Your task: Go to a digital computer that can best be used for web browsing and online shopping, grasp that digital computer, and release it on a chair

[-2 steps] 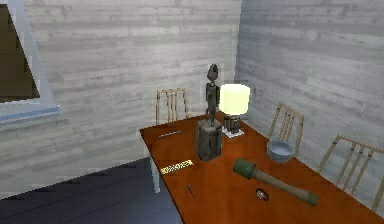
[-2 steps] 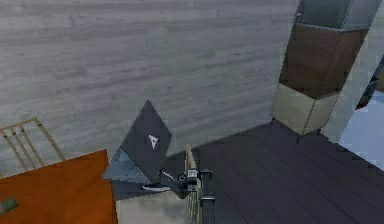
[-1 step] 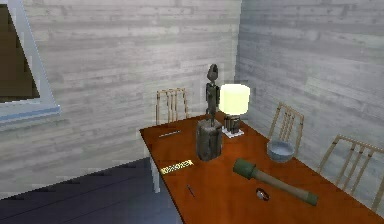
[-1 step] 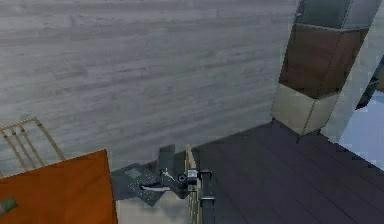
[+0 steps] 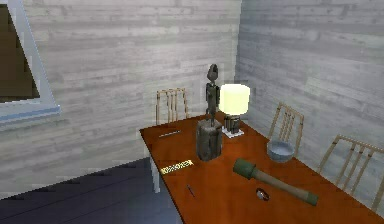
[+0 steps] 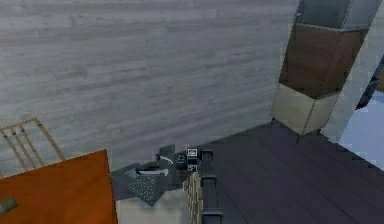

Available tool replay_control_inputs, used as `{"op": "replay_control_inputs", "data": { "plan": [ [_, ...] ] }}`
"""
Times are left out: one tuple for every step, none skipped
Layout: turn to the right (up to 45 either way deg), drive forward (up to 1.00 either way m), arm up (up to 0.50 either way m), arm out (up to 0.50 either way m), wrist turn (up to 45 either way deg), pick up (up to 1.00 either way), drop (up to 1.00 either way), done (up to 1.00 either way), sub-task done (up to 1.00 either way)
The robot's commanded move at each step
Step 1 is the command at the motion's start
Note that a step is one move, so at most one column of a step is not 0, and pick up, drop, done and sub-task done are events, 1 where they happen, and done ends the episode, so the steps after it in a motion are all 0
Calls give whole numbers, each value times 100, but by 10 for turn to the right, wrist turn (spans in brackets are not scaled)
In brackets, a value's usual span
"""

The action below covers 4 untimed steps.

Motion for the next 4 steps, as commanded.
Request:
{"op": "replay_control_inputs", "data": {
  "plan": [
    [0,0,0,-8,0,0,0,0,0],
    [0,0,32,0,0,0,0,0,0],
    [0,0,0,0,-450,0,0,0,0],
    [0,0,0,0,-360,0,0,0,0]
  ]
}}
